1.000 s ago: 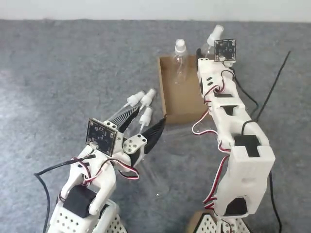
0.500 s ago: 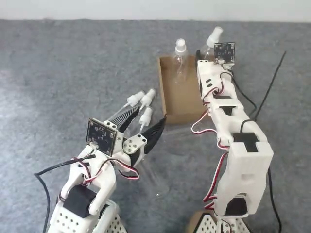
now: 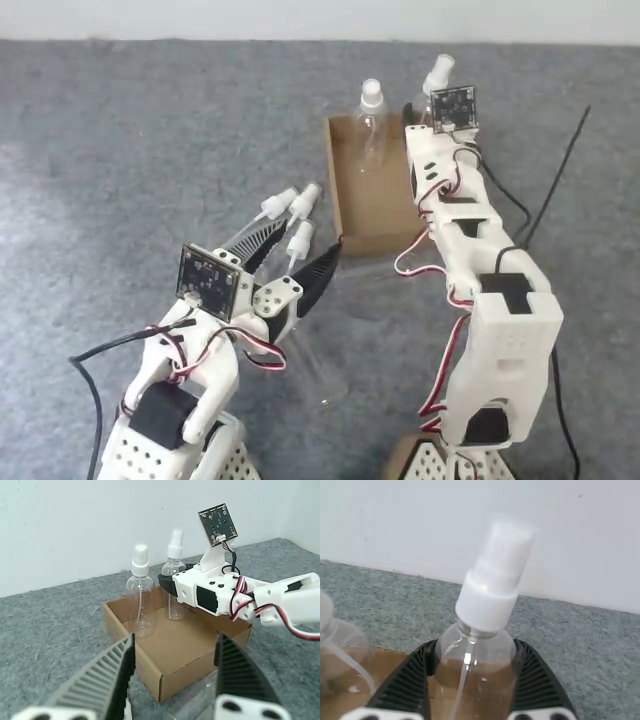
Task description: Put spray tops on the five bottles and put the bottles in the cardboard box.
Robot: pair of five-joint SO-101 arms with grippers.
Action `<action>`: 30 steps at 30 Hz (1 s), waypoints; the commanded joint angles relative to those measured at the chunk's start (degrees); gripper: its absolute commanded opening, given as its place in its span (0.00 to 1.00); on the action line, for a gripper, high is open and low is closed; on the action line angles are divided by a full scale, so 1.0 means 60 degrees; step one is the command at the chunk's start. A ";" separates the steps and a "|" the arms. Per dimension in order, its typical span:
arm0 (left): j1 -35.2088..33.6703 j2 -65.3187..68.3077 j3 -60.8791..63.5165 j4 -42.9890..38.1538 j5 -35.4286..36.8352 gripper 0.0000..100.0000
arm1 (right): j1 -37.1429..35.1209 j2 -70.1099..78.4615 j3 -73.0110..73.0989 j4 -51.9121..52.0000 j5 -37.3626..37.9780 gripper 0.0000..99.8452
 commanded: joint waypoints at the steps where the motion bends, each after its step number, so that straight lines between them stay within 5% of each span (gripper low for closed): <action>1: 0.0015 -0.0103 -0.0095 -0.0293 -0.0073 0.24 | 0.0022 -0.0022 -0.0308 -0.0110 0.0161 0.01; 30: -0.0044 -0.0147 -0.0081 -0.0293 -0.0073 0.24 | 0.0022 -0.0007 -0.0293 -0.0095 -0.0440 0.01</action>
